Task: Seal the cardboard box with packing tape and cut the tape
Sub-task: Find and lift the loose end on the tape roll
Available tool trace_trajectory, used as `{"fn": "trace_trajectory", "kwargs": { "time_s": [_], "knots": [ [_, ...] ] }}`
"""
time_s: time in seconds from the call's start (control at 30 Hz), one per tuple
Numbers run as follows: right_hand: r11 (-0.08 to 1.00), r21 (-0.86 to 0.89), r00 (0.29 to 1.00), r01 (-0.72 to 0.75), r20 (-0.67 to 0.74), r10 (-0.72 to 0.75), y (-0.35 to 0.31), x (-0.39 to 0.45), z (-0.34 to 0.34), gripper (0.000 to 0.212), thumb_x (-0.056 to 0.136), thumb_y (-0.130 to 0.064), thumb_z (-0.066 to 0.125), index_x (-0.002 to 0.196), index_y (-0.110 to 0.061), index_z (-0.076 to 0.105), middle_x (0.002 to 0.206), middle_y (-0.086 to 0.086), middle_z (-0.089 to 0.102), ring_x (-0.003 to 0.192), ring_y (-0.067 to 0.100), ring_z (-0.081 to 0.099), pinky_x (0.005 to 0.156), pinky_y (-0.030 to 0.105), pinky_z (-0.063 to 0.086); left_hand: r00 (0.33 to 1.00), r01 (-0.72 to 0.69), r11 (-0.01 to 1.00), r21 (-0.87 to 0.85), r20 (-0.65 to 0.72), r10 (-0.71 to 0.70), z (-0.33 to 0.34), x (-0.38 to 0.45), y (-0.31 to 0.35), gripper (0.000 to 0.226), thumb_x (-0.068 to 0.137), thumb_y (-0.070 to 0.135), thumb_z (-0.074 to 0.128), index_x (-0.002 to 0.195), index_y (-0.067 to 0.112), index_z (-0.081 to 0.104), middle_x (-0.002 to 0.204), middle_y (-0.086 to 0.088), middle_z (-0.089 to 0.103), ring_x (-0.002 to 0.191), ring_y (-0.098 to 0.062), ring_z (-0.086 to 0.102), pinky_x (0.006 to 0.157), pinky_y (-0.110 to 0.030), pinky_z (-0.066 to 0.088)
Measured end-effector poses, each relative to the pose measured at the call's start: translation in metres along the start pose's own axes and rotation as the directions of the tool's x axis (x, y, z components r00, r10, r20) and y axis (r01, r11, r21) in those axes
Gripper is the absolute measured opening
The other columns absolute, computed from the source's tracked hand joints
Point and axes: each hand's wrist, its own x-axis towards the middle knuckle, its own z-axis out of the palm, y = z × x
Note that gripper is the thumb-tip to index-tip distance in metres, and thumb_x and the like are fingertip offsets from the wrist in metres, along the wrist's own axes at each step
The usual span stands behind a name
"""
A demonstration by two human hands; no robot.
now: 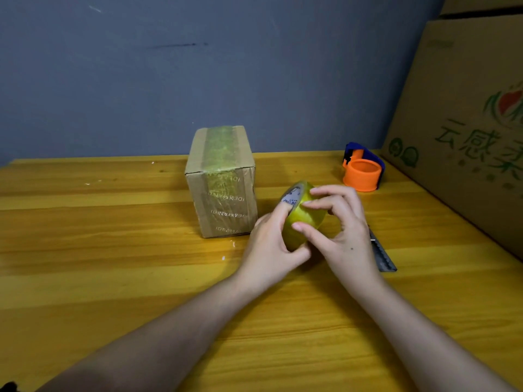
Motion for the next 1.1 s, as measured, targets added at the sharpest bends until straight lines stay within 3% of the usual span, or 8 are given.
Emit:
{"fn": "trace_trajectory", "kwargs": {
  "time_s": [0.17, 0.27, 0.33, 0.47, 0.57, 0.7, 0.9, 1.1],
  "knots": [
    [1.000, -0.014, 1.000, 0.006, -0.014, -0.007, -0.001, -0.002, 0.001, 0.020, 0.074, -0.036, 0.070, 0.073, -0.018, 0.061, 0.114, -0.010, 0.051, 0.113, 0.018, 0.050, 0.095, 0.037, 0.042, 1.000, -0.015, 1.000, 0.024, -0.009, 0.015, 0.000, -0.001, 0.000, 0.033, 0.065, 0.019, 0.063, 0.093, 0.025, 0.045, 0.069, 0.016, 0.045, 0.067, -0.019, 0.047, 0.053, -0.016, 0.028],
    [0.997, -0.038, 0.997, 0.066, -0.035, -0.068, -0.001, -0.001, -0.002, 0.026, 0.074, -0.035, 0.073, 0.092, -0.021, 0.062, 0.112, -0.004, 0.056, 0.110, 0.015, 0.053, 0.092, 0.037, 0.044, 1.000, -0.019, 1.000, 0.001, 0.006, 0.019, -0.001, -0.001, 0.002, 0.037, 0.065, 0.018, 0.063, 0.094, 0.030, 0.043, 0.070, 0.017, 0.045, 0.060, -0.007, 0.040, 0.054, -0.014, 0.030],
    [0.997, -0.032, 0.995, 0.077, -0.059, -0.078, 0.000, 0.001, -0.007, 0.031, 0.076, -0.031, 0.074, 0.102, -0.020, 0.062, 0.109, -0.001, 0.059, 0.107, 0.014, 0.055, 0.089, 0.042, 0.046, 0.999, -0.047, 0.999, 0.028, 0.013, 0.046, -0.001, -0.001, 0.003, 0.034, 0.064, 0.021, 0.060, 0.093, 0.027, 0.044, 0.075, 0.015, 0.048, 0.067, -0.004, 0.044, 0.063, -0.021, 0.036],
    [0.986, -0.111, 0.991, 0.121, -0.043, -0.126, -0.001, 0.003, -0.014, 0.020, 0.080, -0.026, 0.073, 0.097, -0.016, 0.069, 0.104, -0.004, 0.059, 0.101, 0.018, 0.059, 0.085, 0.049, 0.046, 0.998, -0.066, 0.987, 0.145, 0.015, 0.064, -0.001, -0.001, 0.002, 0.044, 0.061, 0.032, 0.053, 0.100, 0.012, 0.053, 0.089, 0.002, 0.062, 0.084, -0.017, 0.054, 0.082, -0.028, 0.042],
    [0.975, -0.167, 0.988, 0.144, -0.023, -0.150, -0.001, 0.004, -0.015, 0.017, 0.081, -0.028, 0.071, 0.094, -0.017, 0.070, 0.101, -0.005, 0.060, 0.098, 0.017, 0.058, 0.084, 0.046, 0.045, 0.998, -0.058, 0.981, 0.185, 0.012, 0.056, -0.001, -0.001, 0.002, 0.049, 0.061, 0.034, 0.052, 0.104, 0.012, 0.054, 0.094, 0.000, 0.063, 0.089, -0.014, 0.052, 0.087, -0.027, 0.039],
    [0.973, -0.172, 0.986, 0.154, -0.038, -0.163, 0.000, 0.004, -0.016, 0.015, 0.085, -0.027, 0.066, 0.091, -0.014, 0.070, 0.096, 0.000, 0.061, 0.093, 0.019, 0.059, 0.081, 0.045, 0.047, 0.997, -0.080, 0.967, 0.242, 0.003, 0.082, -0.001, -0.001, 0.001, 0.036, 0.060, 0.033, 0.054, 0.091, 0.015, 0.052, 0.083, 0.008, 0.054, 0.082, -0.011, 0.047, 0.080, -0.021, 0.033],
    [0.936, -0.302, 0.981, 0.182, -0.006, -0.192, 0.000, 0.004, -0.016, 0.019, 0.090, -0.026, 0.057, 0.092, -0.010, 0.066, 0.094, 0.005, 0.058, 0.090, 0.018, 0.054, 0.081, 0.027, 0.043, 0.993, -0.112, 0.949, 0.294, 0.010, 0.115, -0.001, -0.001, 0.000, 0.037, 0.060, 0.031, 0.054, 0.093, 0.016, 0.051, 0.086, 0.001, 0.061, 0.086, -0.011, 0.048, 0.085, -0.022, 0.033],
    [0.904, -0.383, 0.981, 0.190, 0.038, -0.190, 0.000, 0.005, -0.012, 0.018, 0.092, -0.026, 0.050, 0.092, -0.010, 0.058, 0.095, 0.006, 0.055, 0.089, 0.018, 0.047, 0.078, 0.025, 0.038, 0.995, -0.102, 0.945, 0.310, 0.009, 0.104, -0.001, -0.002, 0.003, 0.034, 0.059, 0.028, 0.058, 0.089, 0.014, 0.051, 0.081, 0.003, 0.057, 0.081, -0.012, 0.047, 0.080, -0.021, 0.032]
  ]
}}
